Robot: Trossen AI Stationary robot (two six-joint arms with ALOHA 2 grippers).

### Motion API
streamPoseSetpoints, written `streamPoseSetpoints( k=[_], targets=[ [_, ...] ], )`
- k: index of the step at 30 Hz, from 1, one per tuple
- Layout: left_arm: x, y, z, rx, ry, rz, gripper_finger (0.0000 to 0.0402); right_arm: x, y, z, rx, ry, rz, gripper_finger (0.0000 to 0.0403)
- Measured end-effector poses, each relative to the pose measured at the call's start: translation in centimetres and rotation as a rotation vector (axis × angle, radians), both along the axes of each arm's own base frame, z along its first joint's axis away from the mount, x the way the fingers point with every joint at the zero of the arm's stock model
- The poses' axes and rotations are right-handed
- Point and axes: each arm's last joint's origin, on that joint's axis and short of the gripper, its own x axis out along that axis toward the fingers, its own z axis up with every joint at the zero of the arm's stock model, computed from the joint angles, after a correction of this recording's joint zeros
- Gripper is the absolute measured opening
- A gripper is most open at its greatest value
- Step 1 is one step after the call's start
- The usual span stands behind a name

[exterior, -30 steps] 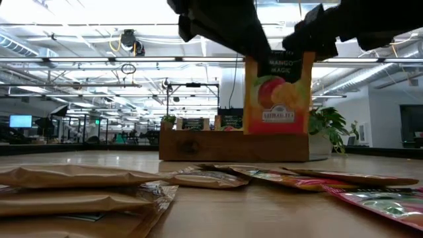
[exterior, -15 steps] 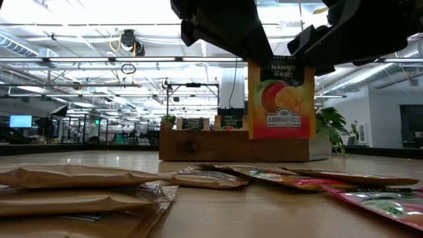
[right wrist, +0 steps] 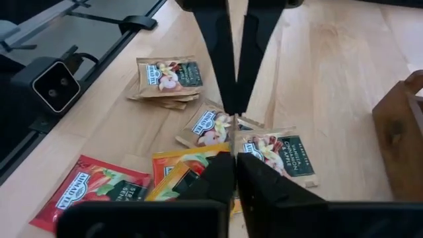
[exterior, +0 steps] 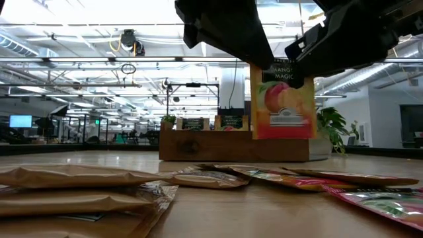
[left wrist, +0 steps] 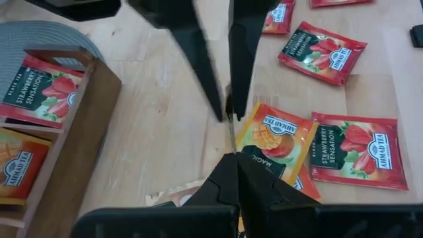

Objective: Pick & Place Tea
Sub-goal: Put the yellow tea bag into the middle wooden organizer

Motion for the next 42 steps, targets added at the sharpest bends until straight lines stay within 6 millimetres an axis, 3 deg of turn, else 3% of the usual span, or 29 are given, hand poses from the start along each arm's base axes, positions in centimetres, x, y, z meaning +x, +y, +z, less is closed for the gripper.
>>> streamPoseSetpoints(
  k=[8,16,20,24,33,38,42],
  targets=[
    [0.0,0.0,0.0,0.009,0.004,-0.008,0.0006,0.3,-0.7,-0.1,0.015,0.015,-0.042,0.0001],
    [-1.5,0.0,2.2,0.012,0.017,-0.021,0.0078,0.7,-1.8,-0.1,0.012,0.019,-0.079,0.0000],
    [-3.0,-0.9,2.9,-0.002,0.049,-0.014,0.0113,1.0,-2.3,0.0,0.009,0.006,-0.097,0.0000],
    [-4.8,-3.1,2.5,0.043,0.096,-0.040,0.0130,1.7,-3.8,0.1,-0.010,-0.013,-0.139,0.0000],
    [-7.8,-6.8,2.5,0.153,0.032,-0.062,0.0122,4.5,-8.6,2.8,-0.140,0.082,-0.250,0.0000],
    [-8.7,-7.6,2.4,0.164,0.049,-0.076,0.0108,5.6,-10.5,5.0,-0.183,0.127,-0.286,0.0000],
    [-9.1,-7.8,2.3,0.181,0.051,-0.073,0.0096,5.5,-11.6,5.0,-0.183,0.157,-0.323,0.0000]
  ],
)
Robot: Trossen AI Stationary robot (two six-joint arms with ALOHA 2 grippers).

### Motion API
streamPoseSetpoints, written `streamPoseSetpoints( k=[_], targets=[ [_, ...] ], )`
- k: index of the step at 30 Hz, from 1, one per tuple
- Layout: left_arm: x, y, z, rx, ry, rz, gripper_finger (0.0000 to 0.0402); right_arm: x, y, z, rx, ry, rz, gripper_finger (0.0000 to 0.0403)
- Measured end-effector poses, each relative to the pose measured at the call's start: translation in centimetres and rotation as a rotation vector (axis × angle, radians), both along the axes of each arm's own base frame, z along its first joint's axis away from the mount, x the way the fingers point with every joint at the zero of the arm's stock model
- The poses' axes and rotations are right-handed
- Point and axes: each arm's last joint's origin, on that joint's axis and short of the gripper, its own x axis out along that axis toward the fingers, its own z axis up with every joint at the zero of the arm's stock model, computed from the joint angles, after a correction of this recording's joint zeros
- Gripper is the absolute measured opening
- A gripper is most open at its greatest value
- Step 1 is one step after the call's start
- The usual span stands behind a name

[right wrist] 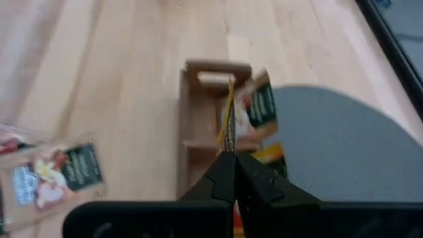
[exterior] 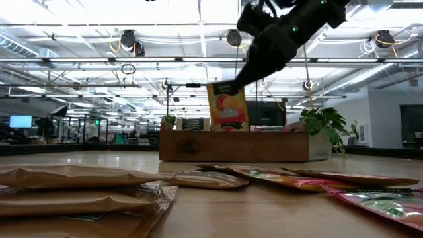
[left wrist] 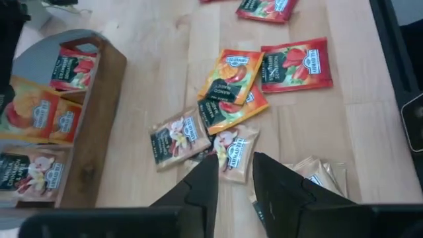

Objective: Pick & Place Tea
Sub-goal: Put the yellow tea bag into the middle wooden organizer

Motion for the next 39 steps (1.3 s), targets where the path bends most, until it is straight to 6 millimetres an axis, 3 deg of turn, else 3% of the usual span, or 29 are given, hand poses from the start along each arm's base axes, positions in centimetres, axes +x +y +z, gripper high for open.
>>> streamPoseSetpoints(
  k=[5,18,26,39],
  targets=[
    [-0.1,-0.1,0.0,-0.004,-0.002,0.002,0.0093,-0.5,-0.5,-0.8,0.019,0.056,-0.033,0.0000],
    [0.7,0.7,0.1,0.017,-0.023,0.027,0.0093,-1.7,-0.6,-4.0,0.032,-0.068,-0.047,0.0000],
    [1.2,1.4,0.1,0.006,-0.026,0.058,0.0093,-1.6,-0.7,-3.8,0.020,-0.198,-0.084,0.0000],
    [0.8,0.9,0.0,0.001,-0.026,0.047,0.0093,-2.8,-0.6,-5.4,0.049,-0.195,-0.224,0.0000]
  ],
)
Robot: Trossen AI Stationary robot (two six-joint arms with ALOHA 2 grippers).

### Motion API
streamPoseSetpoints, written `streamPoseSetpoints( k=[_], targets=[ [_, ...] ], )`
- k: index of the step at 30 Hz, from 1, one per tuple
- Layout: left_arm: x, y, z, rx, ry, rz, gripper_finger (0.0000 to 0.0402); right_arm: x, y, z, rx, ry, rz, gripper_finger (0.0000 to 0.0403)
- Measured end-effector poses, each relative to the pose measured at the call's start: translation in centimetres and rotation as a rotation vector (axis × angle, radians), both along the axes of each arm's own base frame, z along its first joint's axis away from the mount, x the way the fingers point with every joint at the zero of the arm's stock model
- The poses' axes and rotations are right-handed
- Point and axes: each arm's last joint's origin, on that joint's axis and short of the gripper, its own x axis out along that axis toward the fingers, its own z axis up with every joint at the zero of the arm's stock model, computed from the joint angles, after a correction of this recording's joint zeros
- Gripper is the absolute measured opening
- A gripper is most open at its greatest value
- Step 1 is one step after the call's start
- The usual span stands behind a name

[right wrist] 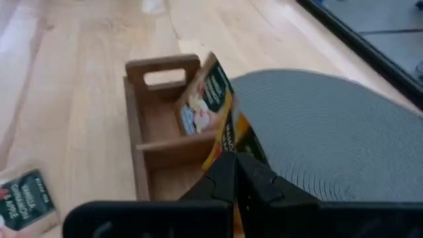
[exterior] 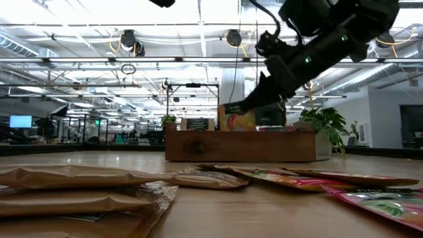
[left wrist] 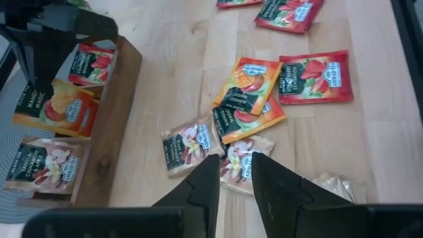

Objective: Pick & Place Tea
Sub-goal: Put the yellow tea bag into the middle wooden organizer

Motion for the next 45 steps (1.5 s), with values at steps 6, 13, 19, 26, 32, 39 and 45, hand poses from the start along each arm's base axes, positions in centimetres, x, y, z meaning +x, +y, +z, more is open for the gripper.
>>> streamPoseSetpoints(
  k=[6,13,19,26,32,39,45],
  targets=[
    [0.1,0.1,0.0,0.006,0.002,-0.003,0.0093,-1.1,-0.1,-1.3,0.000,-0.030,0.008,0.0000],
    [0.7,0.9,0.0,0.006,0.002,0.020,0.0093,-1.4,-0.5,-1.8,0.001,0.000,0.059,0.0019],
    [1.0,1.3,0.0,0.003,0.002,0.034,0.0093,-1.4,-1.0,-1.7,-0.011,0.002,0.063,0.0059],
    [1.3,1.7,0.0,0.021,0.009,0.025,0.0093,-1.1,-1.6,-1.2,-0.127,-0.021,0.107,0.0099],
    [1.2,1.7,0.0,0.035,0.018,0.012,0.0093,-1.1,-2.1,-1.2,-0.163,-0.004,0.110,0.0103],
    [1.2,1.7,-0.1,0.027,0.021,0.021,0.0093,-1.9,1.0,-1.0,-0.209,0.085,0.219,0.0080],
    [1.1,1.7,-0.1,0.026,0.028,0.024,0.0093,-2.4,2.6,0.2,-0.335,0.067,0.184,0.0060]
  ],
)
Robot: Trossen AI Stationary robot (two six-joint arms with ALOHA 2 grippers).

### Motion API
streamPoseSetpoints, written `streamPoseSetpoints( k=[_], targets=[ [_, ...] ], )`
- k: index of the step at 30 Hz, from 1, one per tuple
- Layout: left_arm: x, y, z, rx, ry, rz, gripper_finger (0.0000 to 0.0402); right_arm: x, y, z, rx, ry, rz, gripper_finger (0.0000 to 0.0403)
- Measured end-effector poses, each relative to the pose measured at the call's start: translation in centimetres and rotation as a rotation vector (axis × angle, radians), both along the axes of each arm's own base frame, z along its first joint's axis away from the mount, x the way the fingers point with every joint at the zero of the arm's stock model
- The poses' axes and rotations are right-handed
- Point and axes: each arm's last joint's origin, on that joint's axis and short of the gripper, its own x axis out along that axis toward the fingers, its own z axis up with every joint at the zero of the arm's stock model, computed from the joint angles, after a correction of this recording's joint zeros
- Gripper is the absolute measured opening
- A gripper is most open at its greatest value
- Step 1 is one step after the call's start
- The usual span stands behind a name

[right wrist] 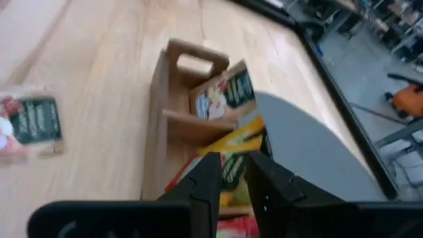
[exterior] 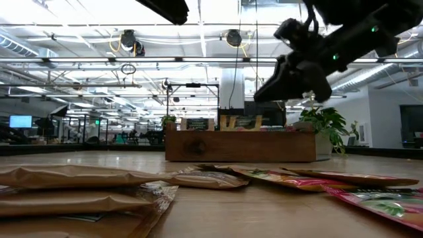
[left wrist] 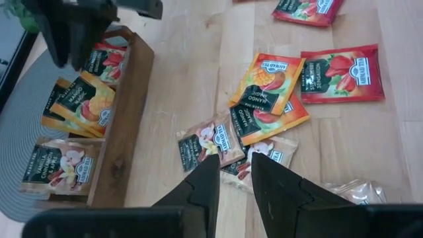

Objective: Pick & Place Tea
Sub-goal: Put the yellow tea bag into the middle wooden organizer

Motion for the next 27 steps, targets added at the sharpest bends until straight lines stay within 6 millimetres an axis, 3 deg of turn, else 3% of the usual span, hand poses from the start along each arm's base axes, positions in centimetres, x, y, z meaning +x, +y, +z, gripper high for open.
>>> streamPoseSetpoints(
  k=[5,9,12,27],
  targets=[
    [0.0,0.0,0.0,-0.004,-0.002,0.004,0.0093,-0.3,0.3,0.6,0.114,-0.020,0.008,0.0046],
    [-0.1,0.0,0.0,-0.001,0.002,0.002,0.0093,-0.5,1.1,-0.2,0.234,0.038,0.095,0.0022],
    [-0.1,0.0,0.0,0.002,0.004,0.000,0.0093,-0.4,1.0,-1.0,0.224,0.088,0.092,0.0004],
    [-0.1,0.1,-0.1,0.011,0.013,0.000,0.0093,-0.1,-3.8,-1.4,0.153,0.127,-0.040,0.0001]
  ],
)
